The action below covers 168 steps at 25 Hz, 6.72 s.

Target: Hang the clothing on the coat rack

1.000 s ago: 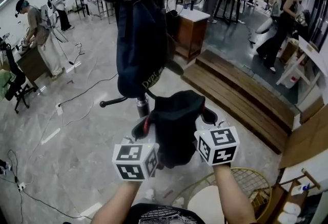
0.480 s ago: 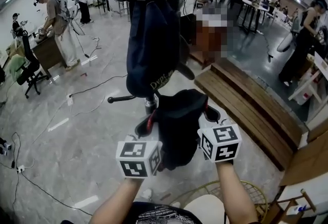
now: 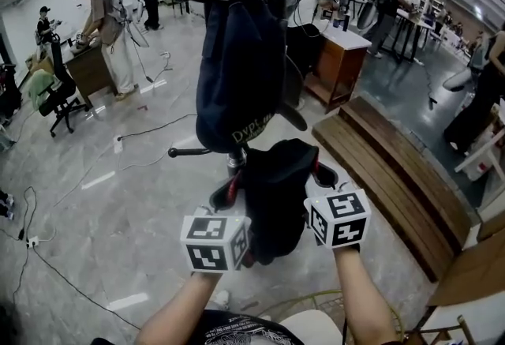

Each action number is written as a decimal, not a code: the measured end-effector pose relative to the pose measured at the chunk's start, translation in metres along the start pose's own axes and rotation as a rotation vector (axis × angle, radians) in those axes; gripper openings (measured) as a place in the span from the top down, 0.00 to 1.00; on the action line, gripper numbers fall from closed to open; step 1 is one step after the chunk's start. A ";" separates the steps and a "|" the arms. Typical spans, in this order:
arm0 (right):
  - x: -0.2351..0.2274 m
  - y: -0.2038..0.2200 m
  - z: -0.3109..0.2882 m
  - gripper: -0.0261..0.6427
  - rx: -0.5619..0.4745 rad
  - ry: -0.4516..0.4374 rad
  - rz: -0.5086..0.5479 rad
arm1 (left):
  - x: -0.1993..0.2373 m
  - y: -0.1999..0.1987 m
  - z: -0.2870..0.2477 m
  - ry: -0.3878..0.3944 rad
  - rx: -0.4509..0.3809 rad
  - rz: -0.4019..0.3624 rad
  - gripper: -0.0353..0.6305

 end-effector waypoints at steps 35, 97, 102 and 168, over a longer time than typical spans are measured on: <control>0.006 0.021 -0.076 0.94 0.043 -0.210 -0.030 | 0.021 0.022 -0.045 -0.107 0.067 0.070 0.91; 0.029 0.098 -0.034 0.94 0.104 -0.136 -0.143 | -0.025 0.082 -0.046 -0.056 0.140 -0.005 0.91; 0.032 0.103 -0.029 0.93 0.108 -0.127 -0.156 | -0.029 0.084 -0.041 -0.047 0.138 0.005 0.91; 0.044 0.108 0.011 0.83 0.075 -0.082 -0.165 | -0.055 0.081 -0.005 0.017 0.052 -0.032 0.73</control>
Point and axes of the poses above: the fingertips, and each gripper's own axes: z backward along the fingers, x to its left, y out of its underside, the point moved 5 cm from there along z, backward along the fingers, and after that the axes turned 14 degrees about x, right-handed, at the moved point
